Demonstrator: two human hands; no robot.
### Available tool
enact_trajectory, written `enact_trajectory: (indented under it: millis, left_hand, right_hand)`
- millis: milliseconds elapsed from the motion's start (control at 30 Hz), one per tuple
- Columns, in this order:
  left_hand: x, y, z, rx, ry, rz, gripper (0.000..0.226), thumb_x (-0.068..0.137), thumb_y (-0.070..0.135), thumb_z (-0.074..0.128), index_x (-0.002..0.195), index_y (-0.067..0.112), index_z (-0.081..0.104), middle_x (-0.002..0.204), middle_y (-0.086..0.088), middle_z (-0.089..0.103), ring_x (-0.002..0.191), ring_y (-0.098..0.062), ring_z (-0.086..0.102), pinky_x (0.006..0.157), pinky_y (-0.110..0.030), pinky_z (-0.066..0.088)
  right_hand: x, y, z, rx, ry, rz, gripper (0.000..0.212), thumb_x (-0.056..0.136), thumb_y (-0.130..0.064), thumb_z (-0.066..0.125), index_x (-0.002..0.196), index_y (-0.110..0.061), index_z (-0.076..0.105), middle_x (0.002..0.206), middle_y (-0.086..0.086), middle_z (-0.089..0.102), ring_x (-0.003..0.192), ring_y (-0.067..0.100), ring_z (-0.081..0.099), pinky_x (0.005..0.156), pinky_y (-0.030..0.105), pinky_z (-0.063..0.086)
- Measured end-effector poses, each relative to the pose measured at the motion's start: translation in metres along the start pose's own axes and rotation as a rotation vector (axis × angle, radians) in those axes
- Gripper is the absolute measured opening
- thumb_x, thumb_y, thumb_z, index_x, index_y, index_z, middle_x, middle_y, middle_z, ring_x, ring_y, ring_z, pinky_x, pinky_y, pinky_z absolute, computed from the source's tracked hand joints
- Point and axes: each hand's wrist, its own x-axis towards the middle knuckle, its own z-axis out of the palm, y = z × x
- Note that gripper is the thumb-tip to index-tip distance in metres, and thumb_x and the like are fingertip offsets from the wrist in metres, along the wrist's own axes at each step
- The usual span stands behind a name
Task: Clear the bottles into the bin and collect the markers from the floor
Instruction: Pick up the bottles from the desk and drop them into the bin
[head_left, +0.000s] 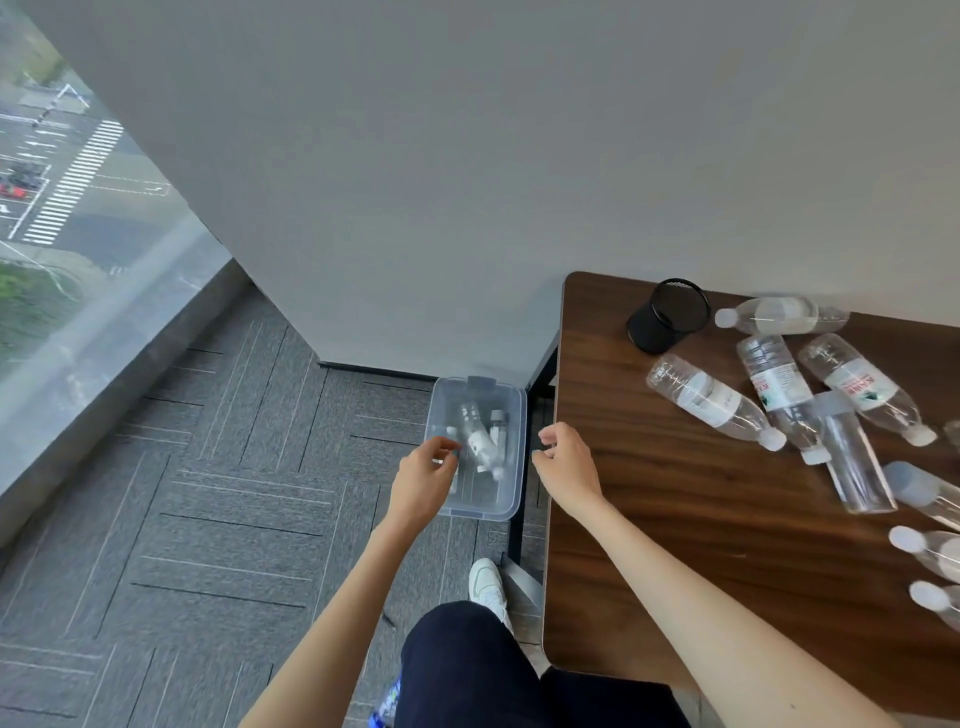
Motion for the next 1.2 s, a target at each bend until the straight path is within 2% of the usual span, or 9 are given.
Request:
enact_trajectory:
  millis: [133, 367, 433, 533, 600, 700, 833, 933, 1200]
  left_hand:
    - [0.002, 0.02, 0.012, -0.003, -0.047, 0.043, 0.018, 0.095, 0.02, 0.051, 0.105, 0.02, 0.066, 0.097, 0.001, 0.069, 0.085, -0.022, 0.069, 0.082, -0.049, 0.056]
    - [0.004, 0.049, 0.041, 0.022, -0.129, 0.107, 0.019, 0.095, 0.019, 0.05, 0.105, 0.02, 0.066, 0.094, 0.002, 0.068, 0.086, -0.017, 0.068, 0.081, -0.046, 0.057]
    - [0.004, 0.057, 0.05, 0.038, -0.149, 0.12, 0.02, 0.095, 0.018, 0.049, 0.105, 0.021, 0.066, 0.094, 0.002, 0.068, 0.084, -0.02, 0.069, 0.077, -0.046, 0.057]
    - [0.002, 0.071, 0.066, 0.054, -0.167, 0.152, 0.02, 0.095, 0.017, 0.048, 0.103, 0.022, 0.066, 0.093, 0.001, 0.068, 0.078, -0.029, 0.068, 0.068, -0.044, 0.054]
    - [-0.001, 0.083, 0.079, 0.056, -0.181, 0.171, 0.02, 0.096, 0.016, 0.048, 0.103, 0.021, 0.066, 0.094, -0.001, 0.068, 0.074, -0.029, 0.066, 0.063, -0.04, 0.051]
    - [-0.006, 0.101, 0.101, 0.069, -0.194, 0.192, 0.019, 0.095, 0.016, 0.049, 0.101, 0.023, 0.066, 0.093, -0.004, 0.069, 0.084, -0.026, 0.068, 0.068, -0.042, 0.053]
    - [-0.01, 0.12, 0.135, 0.099, -0.205, 0.2, 0.018, 0.093, 0.018, 0.05, 0.098, 0.028, 0.065, 0.085, 0.0, 0.071, 0.081, -0.028, 0.069, 0.077, -0.047, 0.055]
    - [-0.014, 0.134, 0.161, 0.111, -0.202, 0.215, 0.019, 0.093, 0.018, 0.05, 0.097, 0.029, 0.065, 0.085, 0.005, 0.071, 0.079, -0.027, 0.069, 0.079, -0.05, 0.056]
    - [-0.031, 0.183, 0.238, 0.129, -0.202, 0.214, 0.019, 0.094, 0.018, 0.052, 0.107, 0.026, 0.064, 0.101, 0.006, 0.069, 0.091, -0.009, 0.065, 0.08, -0.038, 0.057]
  right_hand:
    - [-0.005, 0.018, -0.013, 0.059, 0.042, 0.024, 0.021, 0.092, -0.01, 0.052, 0.111, -0.016, 0.058, 0.116, 0.0, 0.06, 0.097, 0.015, 0.06, 0.087, 0.037, 0.053]
    - [-0.008, 0.047, -0.035, 0.15, 0.125, 0.082, 0.019, 0.092, -0.007, 0.053, 0.104, -0.018, 0.062, 0.105, -0.005, 0.063, 0.095, 0.013, 0.062, 0.081, 0.032, 0.055]
    - [-0.008, 0.054, -0.043, 0.185, 0.138, 0.096, 0.019, 0.091, -0.006, 0.053, 0.102, -0.019, 0.062, 0.103, -0.005, 0.063, 0.096, 0.014, 0.063, 0.081, 0.033, 0.056]
    - [-0.008, 0.066, -0.057, 0.214, 0.167, 0.099, 0.019, 0.092, -0.005, 0.054, 0.103, -0.018, 0.063, 0.103, -0.003, 0.063, 0.096, 0.013, 0.063, 0.079, 0.027, 0.053]
    - [-0.009, 0.076, -0.069, 0.23, 0.186, 0.099, 0.019, 0.092, -0.005, 0.055, 0.103, -0.018, 0.063, 0.103, -0.003, 0.063, 0.096, 0.012, 0.062, 0.078, 0.024, 0.052]
    - [-0.009, 0.094, -0.088, 0.267, 0.205, 0.112, 0.02, 0.09, -0.003, 0.055, 0.1, -0.019, 0.063, 0.102, -0.003, 0.064, 0.095, 0.014, 0.064, 0.08, 0.029, 0.054]
    - [-0.011, 0.123, -0.117, 0.307, 0.222, 0.112, 0.021, 0.091, -0.002, 0.053, 0.101, -0.017, 0.063, 0.102, -0.002, 0.065, 0.095, 0.015, 0.065, 0.081, 0.029, 0.054]
    - [-0.012, 0.147, -0.141, 0.319, 0.22, 0.102, 0.021, 0.092, -0.003, 0.051, 0.102, -0.017, 0.063, 0.102, -0.002, 0.064, 0.095, 0.016, 0.066, 0.084, 0.033, 0.055]
    - [-0.004, 0.208, -0.207, 0.328, 0.241, 0.079, 0.021, 0.093, -0.003, 0.048, 0.099, -0.019, 0.061, 0.099, -0.002, 0.064, 0.094, 0.017, 0.066, 0.084, 0.03, 0.054]
